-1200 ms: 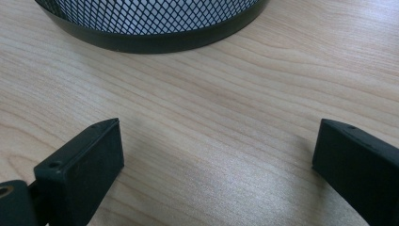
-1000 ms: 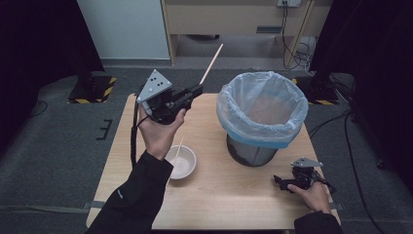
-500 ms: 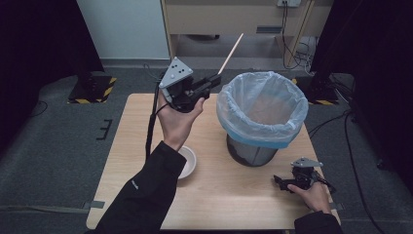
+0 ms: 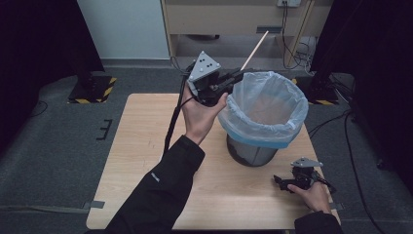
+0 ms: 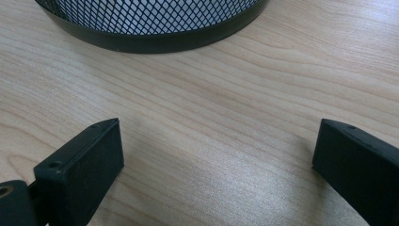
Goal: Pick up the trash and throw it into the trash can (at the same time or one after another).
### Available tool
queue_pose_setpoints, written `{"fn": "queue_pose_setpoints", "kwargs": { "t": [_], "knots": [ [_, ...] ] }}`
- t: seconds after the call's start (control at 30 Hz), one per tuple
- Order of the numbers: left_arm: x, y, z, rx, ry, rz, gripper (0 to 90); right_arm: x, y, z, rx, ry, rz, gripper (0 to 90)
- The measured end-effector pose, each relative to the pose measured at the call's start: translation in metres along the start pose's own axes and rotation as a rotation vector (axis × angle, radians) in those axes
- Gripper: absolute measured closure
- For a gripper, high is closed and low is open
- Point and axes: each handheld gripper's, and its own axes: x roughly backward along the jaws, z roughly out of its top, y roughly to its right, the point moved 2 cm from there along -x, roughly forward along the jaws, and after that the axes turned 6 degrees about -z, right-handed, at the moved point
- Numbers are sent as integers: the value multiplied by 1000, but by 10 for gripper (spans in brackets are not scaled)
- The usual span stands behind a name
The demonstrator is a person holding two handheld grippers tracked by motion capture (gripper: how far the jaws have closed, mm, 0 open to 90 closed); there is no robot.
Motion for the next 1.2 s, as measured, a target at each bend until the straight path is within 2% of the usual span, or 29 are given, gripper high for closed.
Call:
{"fn": "queue_pose_setpoints", "kwargs": {
  "t": [0.13,0.53,0.7,0.87,0.93,1.1,1.2],
  "knots": [
    [-6,1,2,-3,0,1,850,0,0,0,0,0,0,26],
    [-38,7,3,-12,-2,-17,848,0,0,0,0,0,0,26],
    [-58,11,-6,-14,-31,-26,844,0,0,0,3,-1,0,26],
    [-70,11,-12,-11,-44,-27,857,0,0,0,0,0,0,26],
    [-79,8,-17,-3,-75,-22,877,0,0,0,3,-4,-1,25],
    [-79,7,-21,-11,-85,-17,843,0,-1,1,10,0,1,22],
    [-68,3,-19,-14,-80,-11,827,0,-1,1,3,-2,4,22]
  ]
}}
